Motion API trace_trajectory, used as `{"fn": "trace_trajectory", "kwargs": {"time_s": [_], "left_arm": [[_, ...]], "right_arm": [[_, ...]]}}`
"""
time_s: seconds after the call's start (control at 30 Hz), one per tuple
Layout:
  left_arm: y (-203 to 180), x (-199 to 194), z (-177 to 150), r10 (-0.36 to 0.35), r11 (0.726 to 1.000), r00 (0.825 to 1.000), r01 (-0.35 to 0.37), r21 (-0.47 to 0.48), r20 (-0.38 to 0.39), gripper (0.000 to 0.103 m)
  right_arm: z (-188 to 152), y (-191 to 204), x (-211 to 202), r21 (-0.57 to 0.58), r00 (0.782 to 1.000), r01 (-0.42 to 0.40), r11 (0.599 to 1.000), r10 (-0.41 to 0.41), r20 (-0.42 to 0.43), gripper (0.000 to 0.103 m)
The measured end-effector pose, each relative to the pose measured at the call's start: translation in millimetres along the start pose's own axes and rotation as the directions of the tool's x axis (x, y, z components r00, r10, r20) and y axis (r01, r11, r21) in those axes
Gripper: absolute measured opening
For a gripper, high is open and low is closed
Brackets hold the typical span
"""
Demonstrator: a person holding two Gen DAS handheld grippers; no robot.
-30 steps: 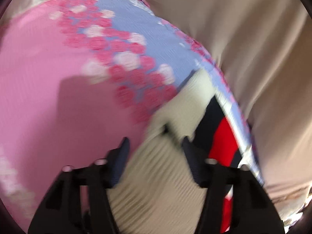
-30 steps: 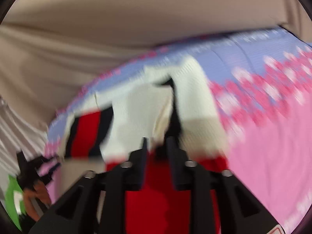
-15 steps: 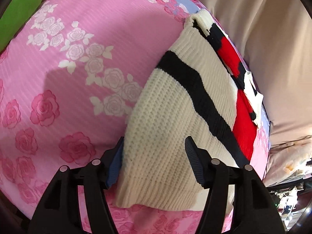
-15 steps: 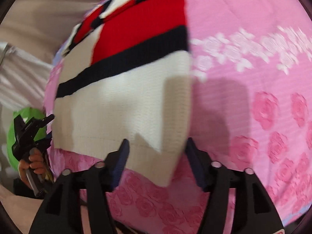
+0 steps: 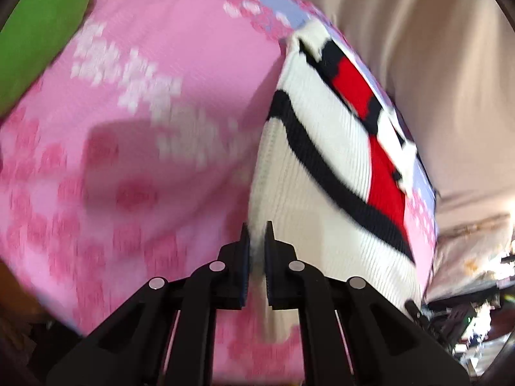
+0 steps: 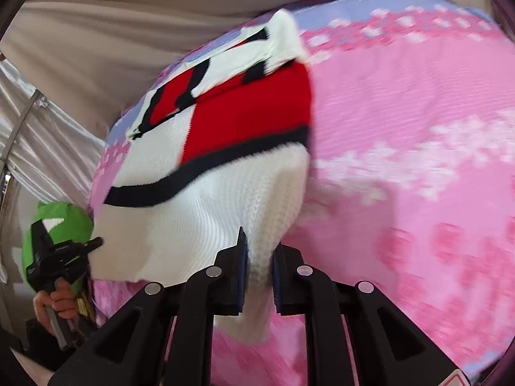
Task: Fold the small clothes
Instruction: 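Grasp the sweater hem with both grippers and lift it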
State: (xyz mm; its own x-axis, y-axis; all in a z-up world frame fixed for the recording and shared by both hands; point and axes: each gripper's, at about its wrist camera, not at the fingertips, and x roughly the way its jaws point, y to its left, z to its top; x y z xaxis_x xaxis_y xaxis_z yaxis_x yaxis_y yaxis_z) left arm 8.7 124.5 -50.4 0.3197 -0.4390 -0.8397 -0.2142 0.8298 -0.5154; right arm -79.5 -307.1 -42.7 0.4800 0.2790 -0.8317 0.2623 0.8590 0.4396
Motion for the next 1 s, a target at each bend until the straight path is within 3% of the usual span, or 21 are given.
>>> {"fn": "trace_trajectory", "kwargs": {"time_s": [0.17, 0.33, 0.4, 0.43, 0.47, 0.6, 0.67, 0.73, 0.77, 0.8, 0.83, 0.9, 1.0], "left_arm": [[23.4, 15.4, -63.5, 0.046, 0.999, 0.986, -0.044, 0.017, -0.157, 0.006], [37.2, 16.8, -75.9, 0.026, 0.999, 0.982, -0.033, -0.036, -0.188, 0.008], [35.9, 15.7, -74.6, 0.020, 0.999, 0.983, -0.027, -0.034, -0.185, 0.023], [34.6, 15.9, -74.9, 0.024, 0.999, 0.982, -0.031, -0.034, -0.186, 0.049], [34.8, 14.6, -76.1, 0.025, 0.999, 0.983, -0.033, -0.039, -0.183, 0.062], [25.3, 32.6, -78.3, -0.018, 0.998, 0.972, 0.004, -0.059, -0.236, 0.067], [23.7, 39.0, -78.0, -0.004, 0.998, 0.968, -0.012, -0.061, -0.249, 0.071], [16.5, 41.4, -77.1, 0.035, 0.998, 0.966, -0.045, -0.034, -0.257, 0.066], [13.9, 41.8, -78.3, 0.051, 0.998, 0.966, -0.058, -0.022, -0.254, 0.049], [11.7, 42.1, -78.4, 0.062, 0.998, 0.965, -0.065, -0.003, -0.254, 0.035], [12.0, 45.0, -79.0, 0.050, 0.999, 0.959, -0.053, -0.005, -0.279, 0.005], [14.1, 43.2, -79.8, 0.040, 0.998, 0.957, -0.055, -0.043, -0.286, 0.006], [2.5, 18.7, -82.3, 0.036, 0.999, 0.968, -0.033, 0.014, -0.248, 0.006]], "right_arm": [[-48.3, -36.6, -24.0, -0.016, 0.988, 0.130, 0.991, -0.131, -0.076, 0.011], [-93.6, -55.6, -5.3, -0.009, 0.969, 0.174, 0.985, -0.173, -0.177, 0.007], [-97.9, -62.0, 1.3, 0.033, 0.967, 0.166, 0.986, -0.156, -0.202, 0.015], [-98.7, -65.8, 1.0, 0.053, 0.969, 0.166, 0.985, -0.153, -0.193, 0.018], [-98.0, -69.5, -0.3, 0.074, 0.974, 0.153, 0.986, -0.137, -0.182, 0.020], [-96.4, -81.0, -8.1, 0.116, 0.982, 0.129, 0.985, -0.110, -0.154, 0.045], [-96.6, -80.0, -5.3, 0.095, 0.981, 0.129, 0.987, -0.113, -0.157, 0.049], [-97.3, -73.3, -1.6, 0.050, 0.980, 0.136, 0.989, -0.127, -0.151, 0.052], [-96.6, -66.1, 1.4, 0.015, 0.978, 0.142, 0.990, -0.138, -0.156, 0.052], [-96.1, -61.7, 3.9, -0.007, 0.978, 0.142, 0.990, -0.141, -0.157, 0.040], [-95.0, -58.4, 6.8, -0.021, 0.979, 0.112, 0.994, -0.114, -0.168, 0.011], [-91.6, -53.7, 9.6, -0.037, 0.977, 0.118, 0.992, -0.123, -0.173, 0.008], [-80.3, -40.6, -14.7, -0.071, 0.988, 0.125, 0.990, -0.131, -0.083, 0.006]]}}
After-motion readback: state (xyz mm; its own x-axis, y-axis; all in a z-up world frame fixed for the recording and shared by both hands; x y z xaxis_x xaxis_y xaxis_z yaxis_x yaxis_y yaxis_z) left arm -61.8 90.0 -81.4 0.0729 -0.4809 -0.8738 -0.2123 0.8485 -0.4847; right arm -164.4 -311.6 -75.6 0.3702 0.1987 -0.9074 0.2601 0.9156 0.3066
